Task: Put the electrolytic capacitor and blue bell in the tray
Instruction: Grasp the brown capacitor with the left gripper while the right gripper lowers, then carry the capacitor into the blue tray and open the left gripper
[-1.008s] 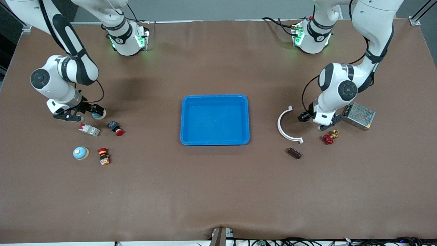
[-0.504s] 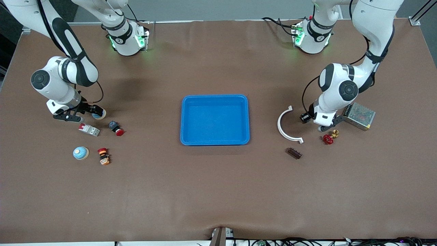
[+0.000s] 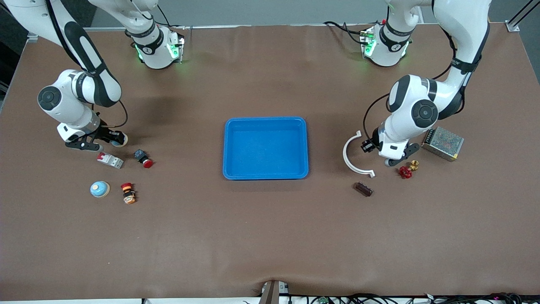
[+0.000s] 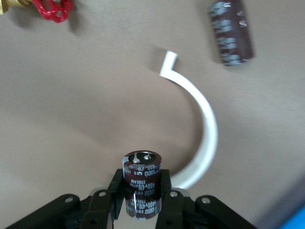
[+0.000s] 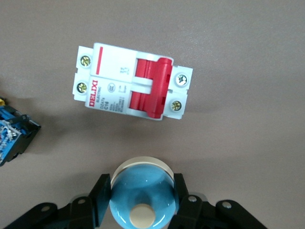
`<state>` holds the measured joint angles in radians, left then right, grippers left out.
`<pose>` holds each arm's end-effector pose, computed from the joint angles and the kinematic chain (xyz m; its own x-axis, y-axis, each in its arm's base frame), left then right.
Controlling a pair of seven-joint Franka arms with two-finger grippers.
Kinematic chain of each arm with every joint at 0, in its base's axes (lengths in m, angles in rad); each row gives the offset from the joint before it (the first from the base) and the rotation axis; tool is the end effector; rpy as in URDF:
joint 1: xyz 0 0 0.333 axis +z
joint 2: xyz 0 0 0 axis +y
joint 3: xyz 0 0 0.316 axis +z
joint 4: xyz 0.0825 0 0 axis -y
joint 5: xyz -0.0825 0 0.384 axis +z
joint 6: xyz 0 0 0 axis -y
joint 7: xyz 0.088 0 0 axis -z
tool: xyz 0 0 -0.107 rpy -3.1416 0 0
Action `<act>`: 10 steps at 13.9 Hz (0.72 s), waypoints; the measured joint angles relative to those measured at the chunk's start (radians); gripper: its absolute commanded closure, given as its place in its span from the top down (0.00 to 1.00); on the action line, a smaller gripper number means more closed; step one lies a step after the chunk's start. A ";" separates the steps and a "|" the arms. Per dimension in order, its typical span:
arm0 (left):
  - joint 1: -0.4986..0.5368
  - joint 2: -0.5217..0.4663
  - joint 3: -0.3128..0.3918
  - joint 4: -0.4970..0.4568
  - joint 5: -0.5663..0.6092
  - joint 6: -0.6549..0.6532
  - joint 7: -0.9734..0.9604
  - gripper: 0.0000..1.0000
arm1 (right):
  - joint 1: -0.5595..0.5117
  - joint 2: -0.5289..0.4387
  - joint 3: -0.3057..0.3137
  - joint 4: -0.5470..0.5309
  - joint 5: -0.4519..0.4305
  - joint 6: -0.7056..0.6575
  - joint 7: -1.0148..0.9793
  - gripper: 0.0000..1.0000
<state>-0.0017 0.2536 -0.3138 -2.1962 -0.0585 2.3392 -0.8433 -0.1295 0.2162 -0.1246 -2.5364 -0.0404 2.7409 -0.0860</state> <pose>0.5170 -0.1698 0.2658 0.8286 0.5383 -0.1538 0.5448 -0.8386 0.0002 0.4424 -0.1158 0.1926 0.9917 -0.1280 -0.0149 -0.1273 -0.9910 0.0409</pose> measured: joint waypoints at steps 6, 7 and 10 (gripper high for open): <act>-0.134 0.042 -0.047 0.103 0.000 -0.027 -0.331 0.00 | 0.000 -0.001 0.002 -0.001 0.000 0.009 0.000 0.00; -0.160 0.057 -0.047 0.124 0.000 -0.027 -0.382 0.00 | 0.000 -0.001 0.002 -0.001 0.000 0.010 0.000 0.00; -0.238 0.118 -0.047 0.194 0.000 -0.027 -0.520 0.00 | 0.000 -0.001 0.002 -0.001 0.000 0.010 0.000 0.28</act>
<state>-0.2393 0.3714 -0.3607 -2.0022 -0.0585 2.3126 -1.3635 -0.1295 0.2149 -0.1226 -2.5374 -0.0407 2.7511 -0.0861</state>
